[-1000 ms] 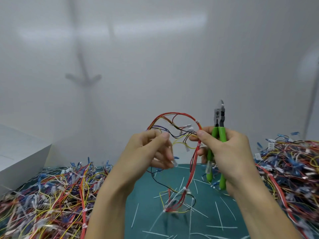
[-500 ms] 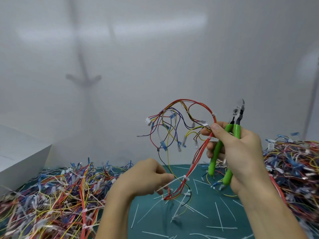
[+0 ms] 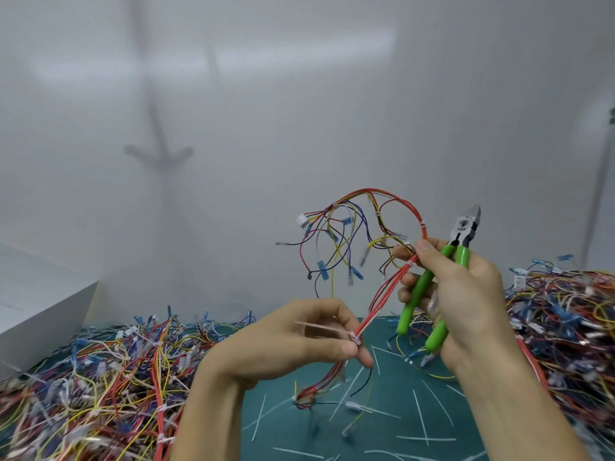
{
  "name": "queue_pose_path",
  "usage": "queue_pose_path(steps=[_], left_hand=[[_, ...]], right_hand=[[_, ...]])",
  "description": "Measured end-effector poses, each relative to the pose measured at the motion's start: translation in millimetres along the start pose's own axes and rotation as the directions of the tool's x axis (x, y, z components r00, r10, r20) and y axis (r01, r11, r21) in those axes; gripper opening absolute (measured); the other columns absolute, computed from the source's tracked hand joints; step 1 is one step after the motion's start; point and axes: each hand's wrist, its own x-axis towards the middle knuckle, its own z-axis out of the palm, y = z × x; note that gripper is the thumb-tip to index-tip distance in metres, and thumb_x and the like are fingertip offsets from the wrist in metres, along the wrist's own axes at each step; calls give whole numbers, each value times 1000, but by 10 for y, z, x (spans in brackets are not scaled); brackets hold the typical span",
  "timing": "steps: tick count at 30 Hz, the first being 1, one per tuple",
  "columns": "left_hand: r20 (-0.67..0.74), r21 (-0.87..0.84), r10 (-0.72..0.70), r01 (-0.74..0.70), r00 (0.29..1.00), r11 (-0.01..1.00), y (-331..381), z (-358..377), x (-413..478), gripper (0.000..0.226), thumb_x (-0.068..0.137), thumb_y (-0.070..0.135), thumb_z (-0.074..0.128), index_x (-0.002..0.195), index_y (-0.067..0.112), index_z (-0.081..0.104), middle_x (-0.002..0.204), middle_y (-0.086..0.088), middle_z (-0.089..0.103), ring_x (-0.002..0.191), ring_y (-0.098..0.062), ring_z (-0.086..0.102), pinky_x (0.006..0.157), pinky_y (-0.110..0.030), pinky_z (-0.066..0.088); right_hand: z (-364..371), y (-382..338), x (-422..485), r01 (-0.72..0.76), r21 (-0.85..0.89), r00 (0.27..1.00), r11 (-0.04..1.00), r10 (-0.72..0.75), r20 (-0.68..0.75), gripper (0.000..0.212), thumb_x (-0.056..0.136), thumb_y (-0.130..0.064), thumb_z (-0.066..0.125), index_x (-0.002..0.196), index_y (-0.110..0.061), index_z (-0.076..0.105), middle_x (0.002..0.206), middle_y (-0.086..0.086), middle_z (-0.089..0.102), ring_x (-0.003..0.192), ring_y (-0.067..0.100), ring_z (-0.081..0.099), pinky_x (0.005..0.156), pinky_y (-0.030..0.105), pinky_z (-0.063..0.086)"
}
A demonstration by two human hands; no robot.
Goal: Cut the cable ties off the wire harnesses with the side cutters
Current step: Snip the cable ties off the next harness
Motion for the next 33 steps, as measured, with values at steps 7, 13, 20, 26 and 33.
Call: queue_pose_path(steps=[7, 13, 20, 26, 33], left_hand=[[-524, -47, 80, -122, 848, 991, -12, -99, 29, 8, 92, 0, 61, 92, 3, 68, 75, -3, 72, 72, -10, 66, 71, -21, 53], [-740, -54, 86, -185, 668, 981, -21, -159, 48, 10, 85, -1, 68, 85, 6, 74, 86, -3, 77, 77, -11, 70, 73, -18, 56], [-816, -42, 60, -162, 576, 986, 1, -190, 12, 8, 75, 6, 80, 77, 13, 76, 78, -8, 76, 73, -17, 71, 74, -25, 59], [-818, -9, 67, -129, 572, 992, 59, -146, 7, 10, 74, 5, 82, 79, 11, 77, 70, -7, 75, 65, -10, 69, 64, -15, 53], [-782, 20, 75, -95, 618, 995, 131, -84, 20, 10, 72, 2, 82, 75, 11, 77, 67, -7, 74, 61, -10, 70, 61, -14, 52]], right_hand=[[-50, 84, 93, -141, -109, 990, 984, 142, 4, 11, 96, -15, 60, 86, -10, 60, 65, 2, 72, 42, 11, 56, 39, 28, 49], [-62, 222, 108, -156, -432, 970, 888, 221, 105, 20, 93, -25, 61, 90, -5, 61, 56, 3, 63, 42, 16, 55, 42, 28, 44], [-77, 146, 62, 86, -800, 990, 593, 43, 138, 56, 91, -64, 45, 78, -12, 61, 64, 6, 68, 67, 31, 68, 72, 48, 58], [32, -26, -119, 441, -829, 891, 345, -60, 449, 56, 83, -74, 27, 74, -22, 43, 62, -2, 52, 65, 22, 50, 53, 30, 32], [113, 93, -212, 592, -785, 804, 186, -61, 592, 53, 87, -74, 25, 86, -26, 45, 76, -5, 55, 78, 23, 52, 62, 37, 39]])
